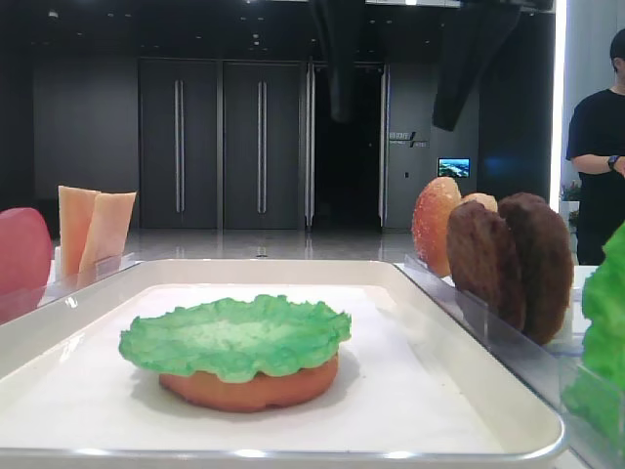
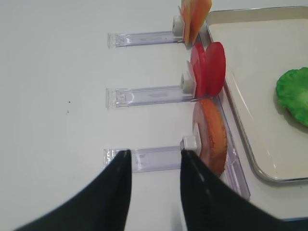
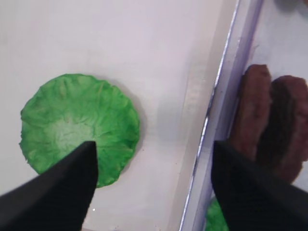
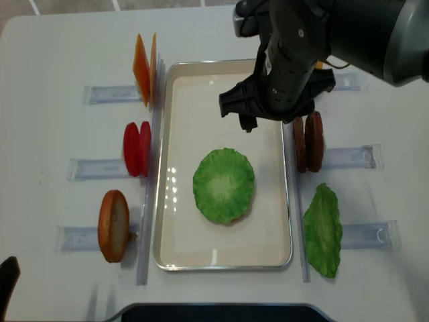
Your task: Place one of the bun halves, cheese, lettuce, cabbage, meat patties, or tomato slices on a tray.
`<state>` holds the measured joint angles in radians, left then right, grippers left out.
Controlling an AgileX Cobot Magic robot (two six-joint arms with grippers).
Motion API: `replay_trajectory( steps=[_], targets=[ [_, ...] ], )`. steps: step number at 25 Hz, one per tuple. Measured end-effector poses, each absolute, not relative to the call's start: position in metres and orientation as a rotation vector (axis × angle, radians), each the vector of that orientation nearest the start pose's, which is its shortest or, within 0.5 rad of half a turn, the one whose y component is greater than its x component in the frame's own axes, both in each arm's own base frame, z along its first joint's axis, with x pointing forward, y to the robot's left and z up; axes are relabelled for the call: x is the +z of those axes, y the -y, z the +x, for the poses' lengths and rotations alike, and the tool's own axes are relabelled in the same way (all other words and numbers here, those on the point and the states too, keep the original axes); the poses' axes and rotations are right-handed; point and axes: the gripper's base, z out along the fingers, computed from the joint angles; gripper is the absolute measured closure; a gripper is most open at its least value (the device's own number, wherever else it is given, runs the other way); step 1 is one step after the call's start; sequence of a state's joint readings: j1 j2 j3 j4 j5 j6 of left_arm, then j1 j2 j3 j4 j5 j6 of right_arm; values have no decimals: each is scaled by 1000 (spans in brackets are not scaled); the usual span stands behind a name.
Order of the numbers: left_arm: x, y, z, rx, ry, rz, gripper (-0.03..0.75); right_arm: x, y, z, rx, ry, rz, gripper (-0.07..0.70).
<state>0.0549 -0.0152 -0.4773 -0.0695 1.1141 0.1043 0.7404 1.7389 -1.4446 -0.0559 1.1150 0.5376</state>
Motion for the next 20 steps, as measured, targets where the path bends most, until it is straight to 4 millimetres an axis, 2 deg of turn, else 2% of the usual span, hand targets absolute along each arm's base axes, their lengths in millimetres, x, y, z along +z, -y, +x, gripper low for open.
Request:
replay_trajectory(
  steps=[4, 10, 20],
  targets=[
    [267, 6, -7, 11, -2102, 57, 451, 289, -213, 277, 142, -2886, -245, 127],
    [267, 6, -7, 11, -2102, 57, 451, 306, -163, 291, 96, -2898, -161, 129],
    [267, 6, -7, 10, -2102, 57, 451, 317, -92, 314, 113, -2883, -35, 129]
  ],
)
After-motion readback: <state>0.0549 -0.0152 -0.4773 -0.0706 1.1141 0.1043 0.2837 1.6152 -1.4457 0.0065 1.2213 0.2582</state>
